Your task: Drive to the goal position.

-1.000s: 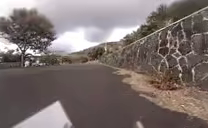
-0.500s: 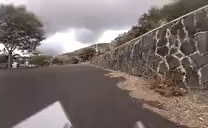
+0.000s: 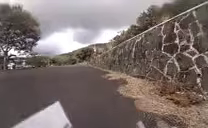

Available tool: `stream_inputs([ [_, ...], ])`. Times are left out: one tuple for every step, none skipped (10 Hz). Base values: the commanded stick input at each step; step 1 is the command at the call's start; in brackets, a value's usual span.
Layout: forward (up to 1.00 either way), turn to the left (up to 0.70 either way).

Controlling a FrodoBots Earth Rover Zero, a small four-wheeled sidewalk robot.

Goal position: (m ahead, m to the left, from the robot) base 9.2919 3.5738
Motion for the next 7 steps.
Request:
stream_inputs([
  [1.0, 0.0],
  [1.0, 0.0],
  [1.0, 0.0],
  [1.0, 0.0],
  [1.0, 0.0],
  [1.0, 0.0],
  [1.0, 0.0],
])
